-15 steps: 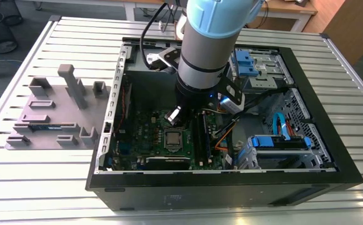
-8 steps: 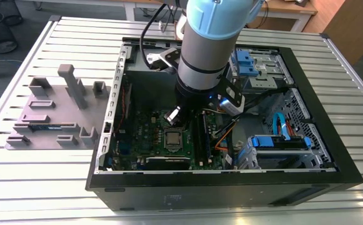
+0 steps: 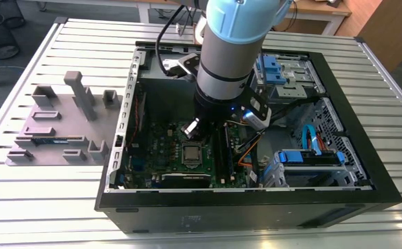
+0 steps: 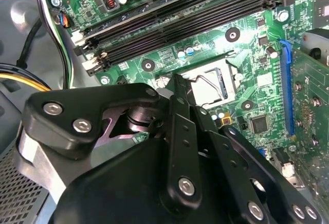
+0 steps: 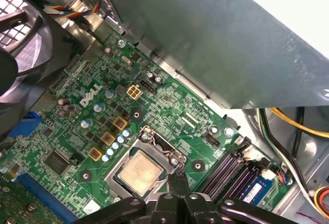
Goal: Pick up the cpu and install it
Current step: 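Install the first cpu locking lever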
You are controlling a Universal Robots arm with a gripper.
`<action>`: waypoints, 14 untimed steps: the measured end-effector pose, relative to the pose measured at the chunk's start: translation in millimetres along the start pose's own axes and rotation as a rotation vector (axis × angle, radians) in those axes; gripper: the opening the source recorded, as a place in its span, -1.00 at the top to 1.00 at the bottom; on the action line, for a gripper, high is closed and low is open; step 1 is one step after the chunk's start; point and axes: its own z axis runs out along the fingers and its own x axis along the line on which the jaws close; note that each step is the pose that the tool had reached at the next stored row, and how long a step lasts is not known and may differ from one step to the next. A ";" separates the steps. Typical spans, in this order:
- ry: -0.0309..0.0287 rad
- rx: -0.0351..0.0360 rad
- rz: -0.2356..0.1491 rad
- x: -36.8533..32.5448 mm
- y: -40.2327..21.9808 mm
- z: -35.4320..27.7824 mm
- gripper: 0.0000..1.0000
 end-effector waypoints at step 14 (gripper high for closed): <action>-0.0017 0.0033 0.045 2.7 0.9 2.2 0.79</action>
